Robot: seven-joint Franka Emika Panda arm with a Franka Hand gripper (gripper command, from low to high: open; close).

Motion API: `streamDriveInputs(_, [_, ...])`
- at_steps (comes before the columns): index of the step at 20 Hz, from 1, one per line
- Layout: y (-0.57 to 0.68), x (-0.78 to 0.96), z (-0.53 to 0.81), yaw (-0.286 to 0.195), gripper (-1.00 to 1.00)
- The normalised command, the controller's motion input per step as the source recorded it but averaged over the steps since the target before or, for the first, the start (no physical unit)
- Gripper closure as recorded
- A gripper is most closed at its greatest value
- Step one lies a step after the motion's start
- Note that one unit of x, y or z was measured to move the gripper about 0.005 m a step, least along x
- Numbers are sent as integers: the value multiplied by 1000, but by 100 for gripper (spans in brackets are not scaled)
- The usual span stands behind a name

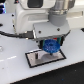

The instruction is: Insert the blue gear onto the right peg, followed by the red gear

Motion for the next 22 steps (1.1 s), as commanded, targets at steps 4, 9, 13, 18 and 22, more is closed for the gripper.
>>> streamDriveInputs(4, [-41, 244, 193, 0, 100])
streamDriveInputs(9, [0, 292, 372, 0, 100])
streamDriveInputs(13, [3, 127, 50, 0, 100])
streamDriveInputs(18, [-85, 155, -150, 0, 100])
streamDriveInputs(22, [-40, 200, -191, 0, 100])
